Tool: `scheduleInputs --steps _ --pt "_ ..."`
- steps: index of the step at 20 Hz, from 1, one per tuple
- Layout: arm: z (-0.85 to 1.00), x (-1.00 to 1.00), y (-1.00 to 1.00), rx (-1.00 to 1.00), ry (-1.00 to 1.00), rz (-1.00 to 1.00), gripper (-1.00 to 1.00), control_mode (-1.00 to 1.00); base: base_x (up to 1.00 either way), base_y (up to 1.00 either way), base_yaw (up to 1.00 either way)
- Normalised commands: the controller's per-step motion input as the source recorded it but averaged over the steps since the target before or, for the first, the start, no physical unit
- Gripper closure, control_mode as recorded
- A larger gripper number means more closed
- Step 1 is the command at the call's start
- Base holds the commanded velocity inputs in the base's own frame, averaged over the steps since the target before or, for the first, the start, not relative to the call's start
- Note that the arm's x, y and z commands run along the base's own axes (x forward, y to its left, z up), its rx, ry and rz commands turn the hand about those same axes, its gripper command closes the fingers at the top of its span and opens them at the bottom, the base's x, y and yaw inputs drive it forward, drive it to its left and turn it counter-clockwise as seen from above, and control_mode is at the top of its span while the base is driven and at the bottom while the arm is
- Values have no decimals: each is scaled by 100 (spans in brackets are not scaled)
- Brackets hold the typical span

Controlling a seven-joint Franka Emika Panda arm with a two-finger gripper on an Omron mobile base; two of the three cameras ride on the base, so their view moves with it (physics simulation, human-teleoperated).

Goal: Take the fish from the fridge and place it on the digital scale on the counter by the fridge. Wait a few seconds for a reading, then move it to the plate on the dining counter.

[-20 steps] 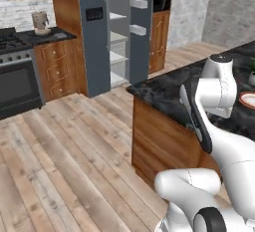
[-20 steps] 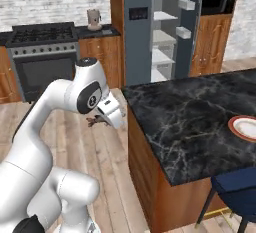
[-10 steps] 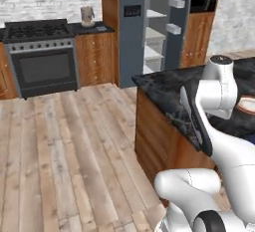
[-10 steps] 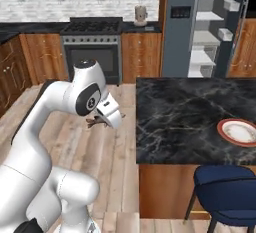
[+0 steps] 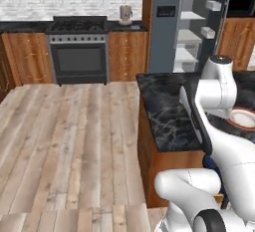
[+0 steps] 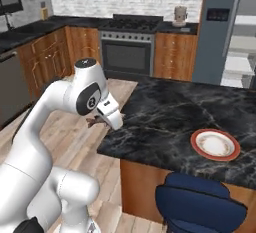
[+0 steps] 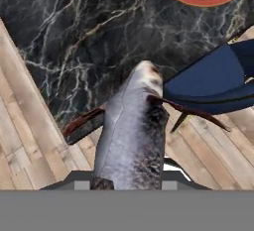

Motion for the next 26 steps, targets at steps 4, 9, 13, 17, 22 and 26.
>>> scheduleInputs --steps 4,9,13,17,22,26 --pt "0 0 0 0 0 0 100 100 -79 -100 46" --pt "0 0 0 0 0 0 100 100 -37 -100 40" --pt "0 0 0 0 0 0 100 100 5 -98 10" --pt "0 0 0 0 0 0 100 100 17 -78 -4" --pt "0 0 0 0 0 0 100 100 26 -20 -24" --pt "0 66 -5 0 0 -16 100 -100 0 0 0"
